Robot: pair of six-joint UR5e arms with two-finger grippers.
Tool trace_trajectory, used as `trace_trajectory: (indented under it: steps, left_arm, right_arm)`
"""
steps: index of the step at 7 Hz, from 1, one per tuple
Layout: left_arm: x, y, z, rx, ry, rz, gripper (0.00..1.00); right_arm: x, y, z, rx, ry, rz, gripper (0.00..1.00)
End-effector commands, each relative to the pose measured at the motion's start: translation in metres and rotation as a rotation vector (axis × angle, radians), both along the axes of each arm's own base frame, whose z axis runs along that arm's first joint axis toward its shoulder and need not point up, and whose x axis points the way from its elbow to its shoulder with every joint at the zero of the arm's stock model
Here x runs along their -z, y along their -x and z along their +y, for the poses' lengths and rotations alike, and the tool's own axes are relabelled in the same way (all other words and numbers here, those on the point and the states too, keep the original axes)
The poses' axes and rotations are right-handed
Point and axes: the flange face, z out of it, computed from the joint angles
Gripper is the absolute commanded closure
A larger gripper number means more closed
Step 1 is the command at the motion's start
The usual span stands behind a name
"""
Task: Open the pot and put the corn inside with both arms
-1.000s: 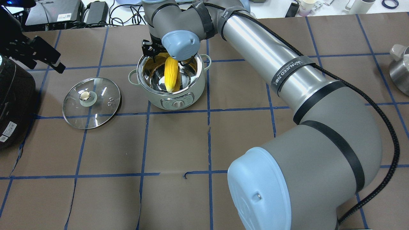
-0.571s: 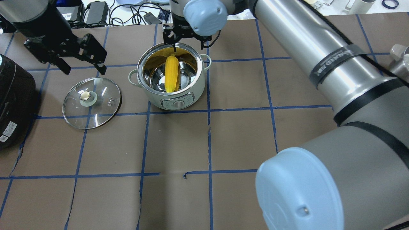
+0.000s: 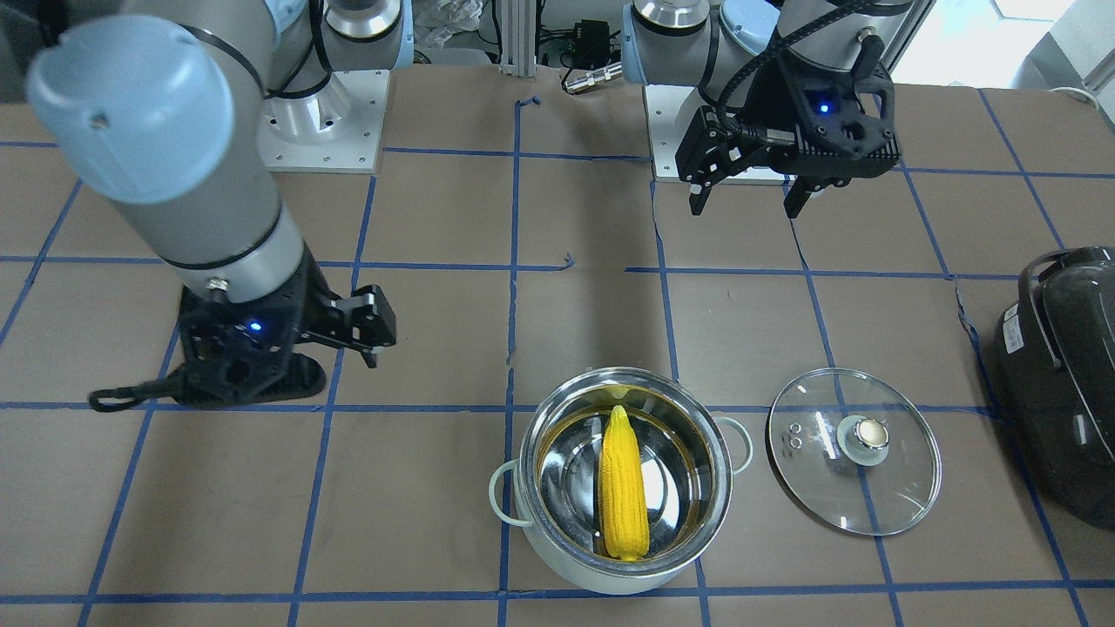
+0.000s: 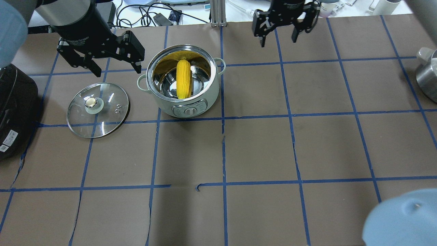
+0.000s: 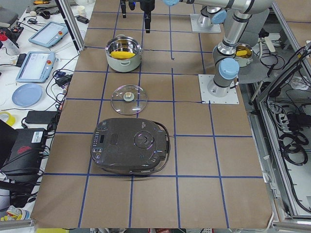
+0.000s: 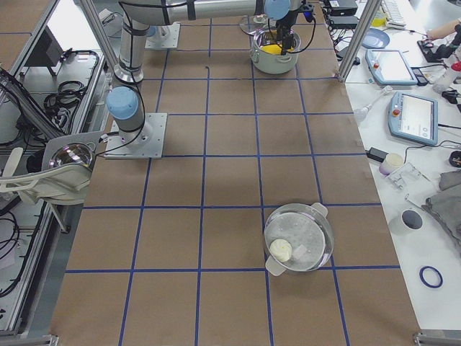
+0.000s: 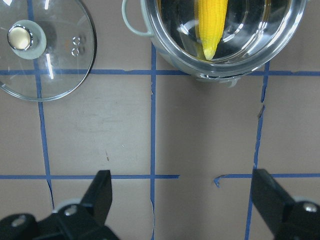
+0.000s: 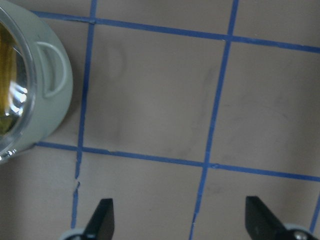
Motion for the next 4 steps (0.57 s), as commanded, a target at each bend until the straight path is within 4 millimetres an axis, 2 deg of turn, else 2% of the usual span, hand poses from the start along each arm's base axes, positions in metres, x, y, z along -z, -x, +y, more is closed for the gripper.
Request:
trace_trajectory:
  steps: [1,2,3,4]
  left_arm:
    - [0.001,-0.002,-0.001,0.031,0.042,-0.002,0.00]
    - [0.001,-0.007,-0.008,0.093,0.071,-0.006,0.00]
    - [-0.002,-0.023,-0.016,0.095,0.108,-0.001,0.00]
    - [-0.006,-0.033,-0.017,0.077,0.116,-0.001,0.00]
  right_arm:
    - [-0.034,0.043,0.057,-0.032,0.007,0.048,0.09]
    - [-0.029,0.044,0.078,-0.044,-0.007,0.047,0.11]
    - [-0.027,0.041,0.102,-0.040,0.002,0.034,0.11]
    - [-0.018,0.041,0.105,-0.037,0.046,0.032,0.11]
